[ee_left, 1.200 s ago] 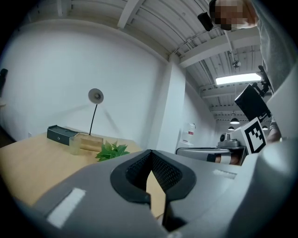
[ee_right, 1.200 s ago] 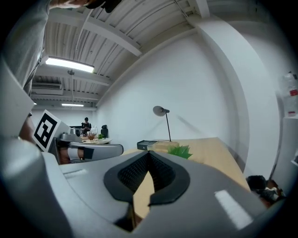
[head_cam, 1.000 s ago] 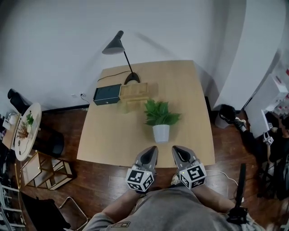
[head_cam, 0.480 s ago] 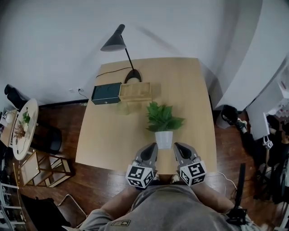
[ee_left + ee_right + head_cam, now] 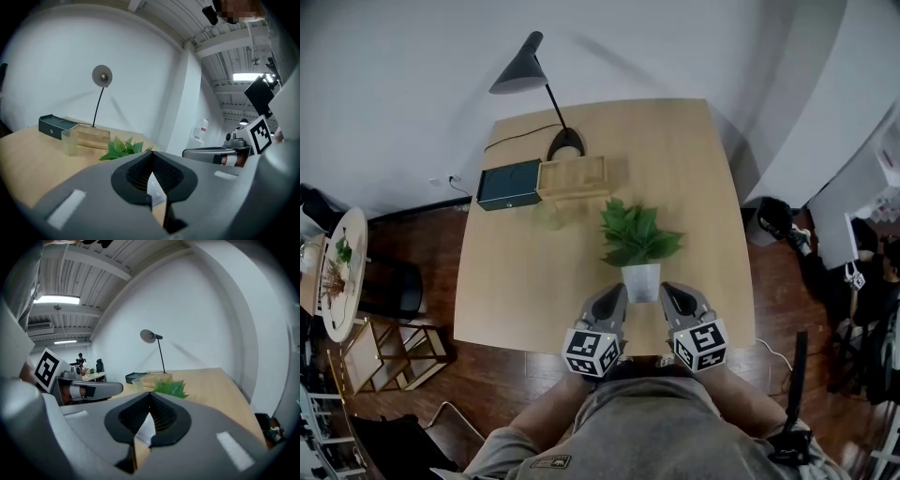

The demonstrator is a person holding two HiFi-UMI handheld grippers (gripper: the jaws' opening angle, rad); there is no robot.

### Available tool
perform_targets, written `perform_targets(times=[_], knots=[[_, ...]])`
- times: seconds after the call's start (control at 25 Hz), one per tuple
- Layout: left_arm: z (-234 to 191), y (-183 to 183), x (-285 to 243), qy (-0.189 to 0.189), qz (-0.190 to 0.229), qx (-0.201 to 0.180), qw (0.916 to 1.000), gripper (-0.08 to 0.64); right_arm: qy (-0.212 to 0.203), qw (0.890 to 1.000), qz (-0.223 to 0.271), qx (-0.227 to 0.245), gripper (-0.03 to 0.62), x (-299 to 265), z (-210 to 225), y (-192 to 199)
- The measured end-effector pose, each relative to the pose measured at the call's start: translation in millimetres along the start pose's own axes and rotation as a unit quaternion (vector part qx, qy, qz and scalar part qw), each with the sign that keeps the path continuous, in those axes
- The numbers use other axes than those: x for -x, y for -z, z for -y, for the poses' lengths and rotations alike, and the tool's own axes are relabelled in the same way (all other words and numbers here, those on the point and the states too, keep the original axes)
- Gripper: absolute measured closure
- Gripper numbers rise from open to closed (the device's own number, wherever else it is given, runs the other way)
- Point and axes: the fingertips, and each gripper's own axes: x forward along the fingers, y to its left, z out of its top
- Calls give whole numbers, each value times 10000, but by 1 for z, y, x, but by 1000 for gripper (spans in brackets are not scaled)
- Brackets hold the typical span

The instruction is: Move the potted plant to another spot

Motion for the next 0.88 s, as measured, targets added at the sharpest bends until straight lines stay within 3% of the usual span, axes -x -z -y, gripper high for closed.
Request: perform_targets(times=[0.48,0.72,0.88], knots=[[-52,49,-39,-273,-691,353,9966,557,39,9973,-685,-270,586,-49,28,45],[-60,62,-46,-248,-850,510,9948,557,44,9963,-778,-368,586,-56,35,53],[-63,72,-47,-111,-962,837,9918,557,-126,9946,-771,-689,564,-58,36,58]])
